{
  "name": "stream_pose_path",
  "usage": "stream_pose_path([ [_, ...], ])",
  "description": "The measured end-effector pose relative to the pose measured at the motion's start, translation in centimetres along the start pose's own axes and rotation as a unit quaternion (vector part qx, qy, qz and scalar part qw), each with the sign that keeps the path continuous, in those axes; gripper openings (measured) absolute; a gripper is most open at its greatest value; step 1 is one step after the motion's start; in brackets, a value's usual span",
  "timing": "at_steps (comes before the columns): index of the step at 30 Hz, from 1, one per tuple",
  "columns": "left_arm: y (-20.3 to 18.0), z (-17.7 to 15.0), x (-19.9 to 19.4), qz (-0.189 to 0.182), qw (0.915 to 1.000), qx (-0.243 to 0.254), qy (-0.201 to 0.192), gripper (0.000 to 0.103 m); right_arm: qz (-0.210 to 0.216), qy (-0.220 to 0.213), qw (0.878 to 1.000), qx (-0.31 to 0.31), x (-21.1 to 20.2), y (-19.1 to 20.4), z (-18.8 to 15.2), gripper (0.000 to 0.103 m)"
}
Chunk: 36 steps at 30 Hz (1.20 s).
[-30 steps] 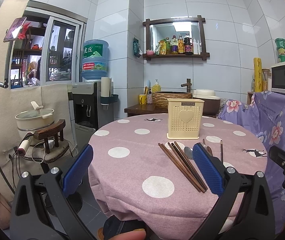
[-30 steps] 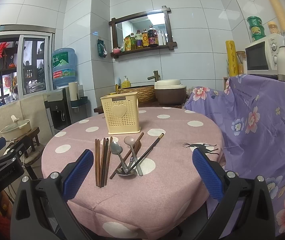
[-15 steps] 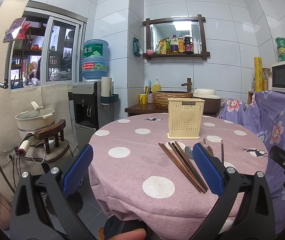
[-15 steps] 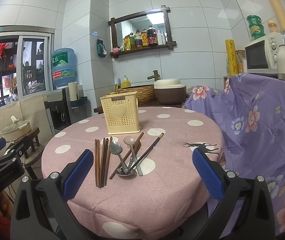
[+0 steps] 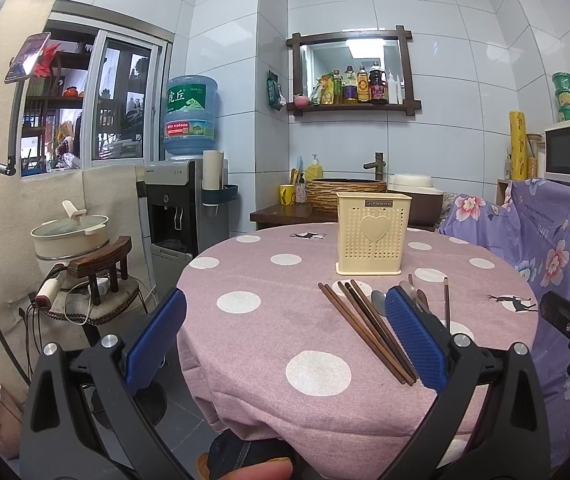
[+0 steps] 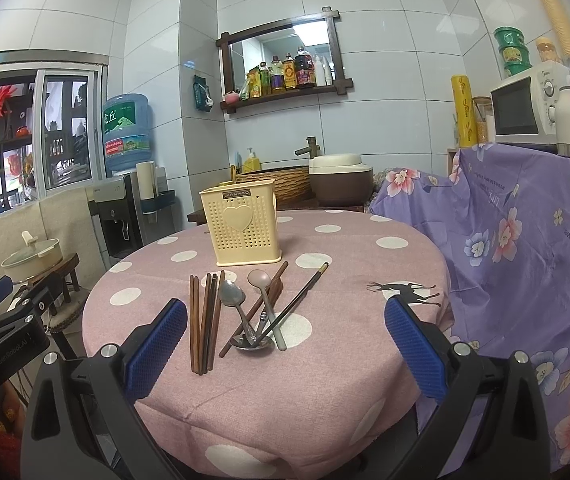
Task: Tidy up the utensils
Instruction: 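Move the right tool to the black gold-tipped chopstick while the left tool approaches brown chopsticks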
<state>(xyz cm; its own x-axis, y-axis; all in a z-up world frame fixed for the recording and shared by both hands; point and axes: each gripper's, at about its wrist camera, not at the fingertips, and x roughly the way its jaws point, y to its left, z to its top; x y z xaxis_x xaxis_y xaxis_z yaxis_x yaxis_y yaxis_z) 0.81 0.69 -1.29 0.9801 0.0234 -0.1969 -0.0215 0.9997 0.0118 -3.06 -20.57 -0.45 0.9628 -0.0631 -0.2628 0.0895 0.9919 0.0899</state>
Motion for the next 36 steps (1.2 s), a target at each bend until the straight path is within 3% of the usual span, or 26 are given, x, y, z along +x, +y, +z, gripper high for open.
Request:
stream_pose_path([
  [7,-0.2,-0.2,0.9,-0.001,0.9999,0.000,0.013,0.098,-0.004,0.010,1.000,-0.001,1.3,-0.3,-1.2,0.098],
  [12,-0.7,-0.2,2.3,-0.024,0.9987,0.006,0.044,0.098,-0.008,0.036,0.999,0.005,2.4,-0.8,-0.9,0.098],
  [18,-1.6,-1.2,6.5,-0.057,0.9903,0.024,0.124,0.098,-0.006,0.085,0.996,0.012,5.0,-1.8,-0.4,0.098],
  [25,-1.5,-0.4,12.4,-0.087,0.9802,0.028,0.176,0.098,0.001,0.142,0.990,0.006,9.6,-3.1,0.3,0.098],
  [28,-1.6,0.7,15.5,-0.086,0.9752,0.032,0.201,0.092,-0.019,0.169,0.985,-0.025,12.0,-3.0,0.8,0.098],
  [32,-2.2,1.8,19.4,-0.090,0.9670,0.046,0.234,0.083,-0.014,0.197,0.980,-0.040,14.6,-3.4,1.6,0.096],
  [36,-2.9,1.8,22.6,-0.102,0.9547,0.049,0.275,0.063,-0.011,0.214,0.976,-0.043,16.7,-3.5,2.4,0.090],
])
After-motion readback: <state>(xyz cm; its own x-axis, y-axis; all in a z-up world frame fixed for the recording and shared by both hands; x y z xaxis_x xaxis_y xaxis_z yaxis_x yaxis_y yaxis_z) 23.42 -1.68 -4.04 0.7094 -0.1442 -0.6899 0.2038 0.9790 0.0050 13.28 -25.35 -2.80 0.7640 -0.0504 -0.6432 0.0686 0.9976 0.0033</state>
